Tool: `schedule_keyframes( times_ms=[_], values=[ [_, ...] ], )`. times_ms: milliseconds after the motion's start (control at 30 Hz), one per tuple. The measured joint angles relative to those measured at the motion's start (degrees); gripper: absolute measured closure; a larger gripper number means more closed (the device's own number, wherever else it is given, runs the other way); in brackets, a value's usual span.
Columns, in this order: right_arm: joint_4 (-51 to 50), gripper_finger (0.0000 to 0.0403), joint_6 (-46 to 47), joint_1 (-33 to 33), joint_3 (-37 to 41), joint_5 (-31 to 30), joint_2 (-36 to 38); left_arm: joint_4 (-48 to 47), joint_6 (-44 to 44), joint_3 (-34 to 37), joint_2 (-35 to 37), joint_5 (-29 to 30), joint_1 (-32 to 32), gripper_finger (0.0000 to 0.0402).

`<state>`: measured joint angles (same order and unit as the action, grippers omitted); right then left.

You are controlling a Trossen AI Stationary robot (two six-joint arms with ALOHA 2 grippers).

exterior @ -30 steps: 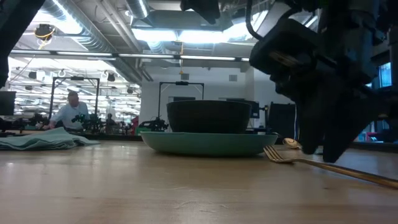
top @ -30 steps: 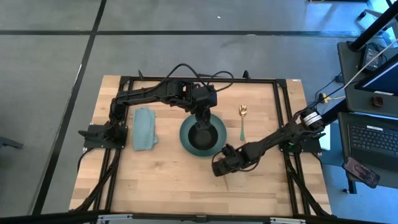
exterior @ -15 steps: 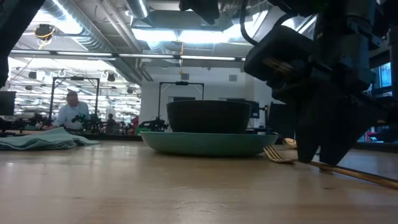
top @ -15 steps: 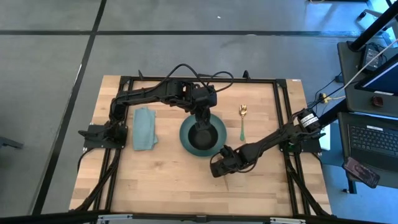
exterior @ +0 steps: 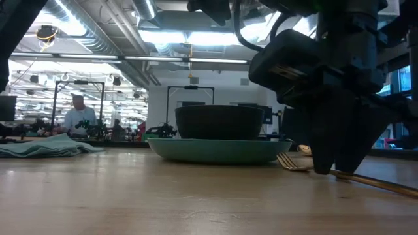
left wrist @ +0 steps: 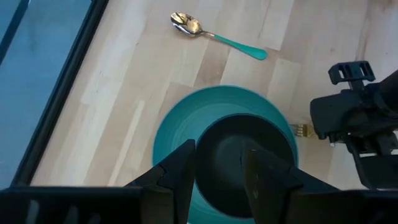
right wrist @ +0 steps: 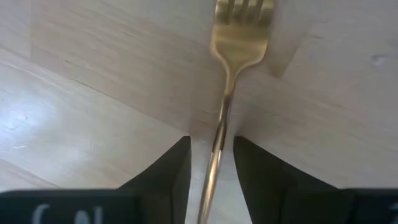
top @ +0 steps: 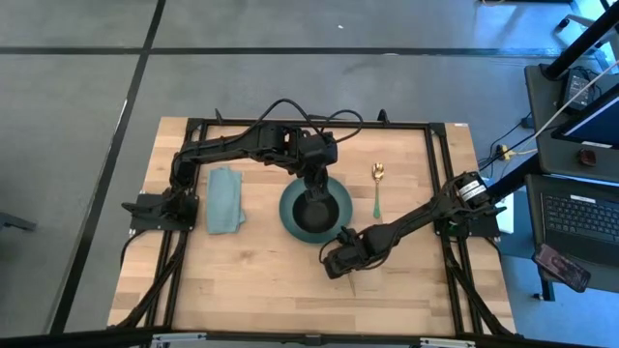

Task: Set table place
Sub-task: Put the gold fork on the right side of the green plate

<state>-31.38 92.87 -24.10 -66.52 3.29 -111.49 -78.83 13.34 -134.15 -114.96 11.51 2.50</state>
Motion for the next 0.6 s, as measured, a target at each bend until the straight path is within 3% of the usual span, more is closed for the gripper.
schedule_keyframes(
  times_ms=[300, 600],
  values=[
    [-1.8, 0.0278, 0.4, 0.0, -2.1, -0.5, -1.0, 0.0, 0.1, 0.0, 0.0, 0.8, 0.0, 0.028],
    [-2.5, 0.0322, 1.2, -0.1, -2.1, -0.7, -1.3, 0.0, 0.2, 0.0, 0.0, 1.3, 0.0, 0.028]
  ],
)
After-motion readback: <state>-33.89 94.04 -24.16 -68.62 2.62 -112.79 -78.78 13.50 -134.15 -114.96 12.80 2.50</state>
